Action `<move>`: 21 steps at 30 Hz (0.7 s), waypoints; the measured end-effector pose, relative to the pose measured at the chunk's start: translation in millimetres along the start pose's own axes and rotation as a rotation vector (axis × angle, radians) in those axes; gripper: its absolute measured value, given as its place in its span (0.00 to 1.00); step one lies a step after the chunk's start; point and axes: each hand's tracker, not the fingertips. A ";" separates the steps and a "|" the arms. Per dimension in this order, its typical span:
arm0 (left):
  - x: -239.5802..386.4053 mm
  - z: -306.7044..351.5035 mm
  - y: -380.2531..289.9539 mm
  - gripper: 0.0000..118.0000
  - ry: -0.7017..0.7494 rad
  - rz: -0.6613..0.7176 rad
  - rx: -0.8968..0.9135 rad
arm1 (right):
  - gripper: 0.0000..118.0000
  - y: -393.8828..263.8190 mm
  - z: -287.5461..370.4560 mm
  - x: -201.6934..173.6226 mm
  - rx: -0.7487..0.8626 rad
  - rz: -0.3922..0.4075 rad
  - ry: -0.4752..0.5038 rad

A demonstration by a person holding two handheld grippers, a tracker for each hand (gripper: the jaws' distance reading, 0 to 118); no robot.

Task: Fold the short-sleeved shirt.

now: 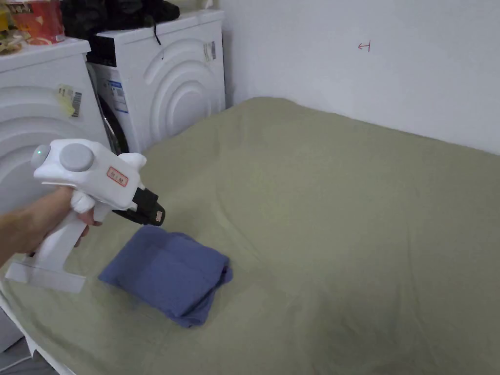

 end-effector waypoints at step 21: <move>472.9 81.5 -192.2 0.00 -0.110 -0.298 0.751 | 0.00 21.4 176.9 -115.1 0.730 0.713 -0.949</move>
